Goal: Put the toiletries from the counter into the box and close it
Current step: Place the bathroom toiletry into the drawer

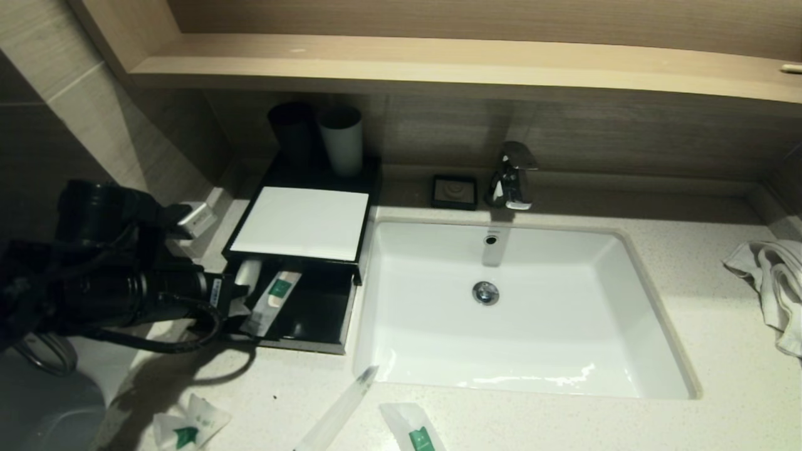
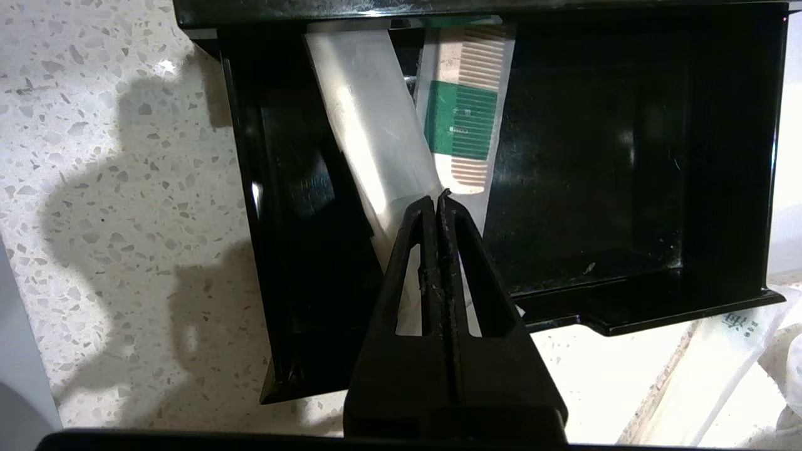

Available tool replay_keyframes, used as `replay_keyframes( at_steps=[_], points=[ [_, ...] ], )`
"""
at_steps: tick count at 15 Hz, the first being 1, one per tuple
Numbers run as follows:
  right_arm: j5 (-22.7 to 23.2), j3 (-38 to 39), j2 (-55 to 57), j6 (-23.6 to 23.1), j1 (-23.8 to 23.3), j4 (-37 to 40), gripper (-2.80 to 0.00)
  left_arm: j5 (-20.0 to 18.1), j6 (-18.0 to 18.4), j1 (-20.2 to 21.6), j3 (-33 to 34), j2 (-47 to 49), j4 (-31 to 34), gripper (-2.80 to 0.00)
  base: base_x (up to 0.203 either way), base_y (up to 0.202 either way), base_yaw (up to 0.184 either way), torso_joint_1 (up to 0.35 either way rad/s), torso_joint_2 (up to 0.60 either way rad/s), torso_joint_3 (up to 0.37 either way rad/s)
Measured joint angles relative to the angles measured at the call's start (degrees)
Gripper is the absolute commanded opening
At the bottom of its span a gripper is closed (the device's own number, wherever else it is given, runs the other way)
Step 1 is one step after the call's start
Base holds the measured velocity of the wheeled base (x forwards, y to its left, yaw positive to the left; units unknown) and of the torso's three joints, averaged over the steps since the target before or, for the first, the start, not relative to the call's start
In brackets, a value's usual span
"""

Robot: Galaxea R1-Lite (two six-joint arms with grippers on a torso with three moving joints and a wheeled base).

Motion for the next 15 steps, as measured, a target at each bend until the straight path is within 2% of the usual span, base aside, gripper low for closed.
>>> replay_keyframes(
  at_steps=[15],
  points=[
    [0.0,0.0,0.0,0.0,0.0,0.0,-2.80,0.2,0.1,0.1,-1.9,4.9,-3.2,-2.80,0.000,0.000,0.000,0.000,0.00,0.000]
  ],
)
